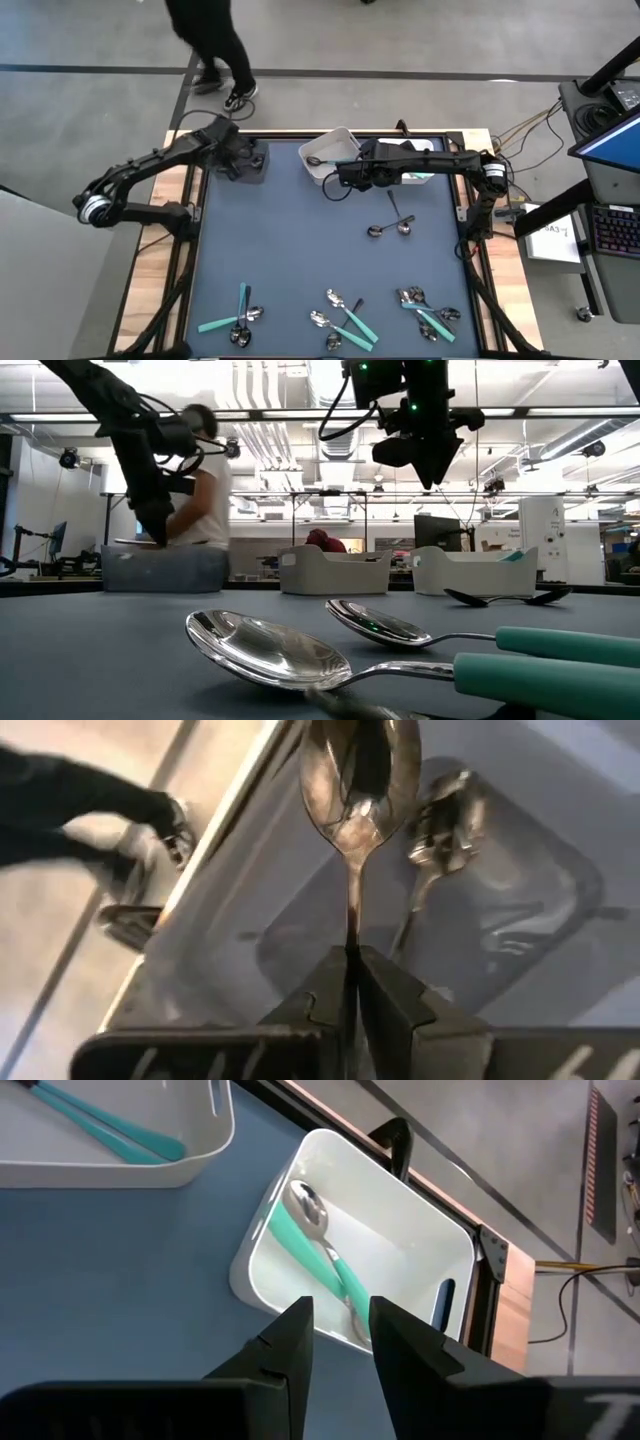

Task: Sort silverware by color (type)
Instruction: Put the black spoon into the black bin

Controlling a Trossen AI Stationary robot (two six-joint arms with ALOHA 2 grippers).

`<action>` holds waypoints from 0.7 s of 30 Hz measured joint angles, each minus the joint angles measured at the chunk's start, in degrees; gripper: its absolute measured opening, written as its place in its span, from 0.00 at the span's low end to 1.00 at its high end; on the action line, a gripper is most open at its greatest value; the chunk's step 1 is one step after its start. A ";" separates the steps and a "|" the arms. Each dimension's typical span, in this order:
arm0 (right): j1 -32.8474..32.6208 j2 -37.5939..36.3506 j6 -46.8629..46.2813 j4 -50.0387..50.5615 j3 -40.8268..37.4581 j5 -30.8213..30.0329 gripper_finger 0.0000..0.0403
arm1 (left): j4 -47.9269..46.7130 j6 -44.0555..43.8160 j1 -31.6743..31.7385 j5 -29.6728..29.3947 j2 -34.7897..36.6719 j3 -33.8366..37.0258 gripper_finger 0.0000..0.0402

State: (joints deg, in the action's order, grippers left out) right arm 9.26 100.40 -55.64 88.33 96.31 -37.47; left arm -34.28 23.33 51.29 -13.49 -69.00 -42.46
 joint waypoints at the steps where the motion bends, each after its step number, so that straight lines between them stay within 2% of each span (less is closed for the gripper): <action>1: 0.00 0.00 0.02 -0.01 0.00 0.01 0.23 | 0.01 0.00 0.03 0.45 -0.09 0.00 0.05; 6: 0.00 0.00 0.17 0.02 0.00 0.65 0.23 | 0.09 -0.02 0.10 0.56 -0.26 0.00 0.13; 11: -0.46 -0.12 2.02 0.11 -0.01 5.07 0.23 | -0.02 -2.22 0.04 1.78 -0.03 0.00 0.21; 13: -1.53 -0.44 3.61 0.45 -0.02 6.65 0.23 | 0.00 -3.21 0.07 6.57 0.76 -0.01 0.23; 17: -5.47 -1.00 6.45 1.60 -0.04 7.99 0.23 | 0.29 -5.17 -0.27 21.39 3.43 -0.02 0.25; 21: -9.85 -1.79 8.24 1.64 -0.04 11.85 0.23 | 1.56 -11.72 -0.86 35.49 6.45 -0.03 0.25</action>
State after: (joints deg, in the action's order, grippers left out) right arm -0.60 98.61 -47.40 89.97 96.27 -25.61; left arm -32.72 11.61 50.43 22.00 -62.55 -42.48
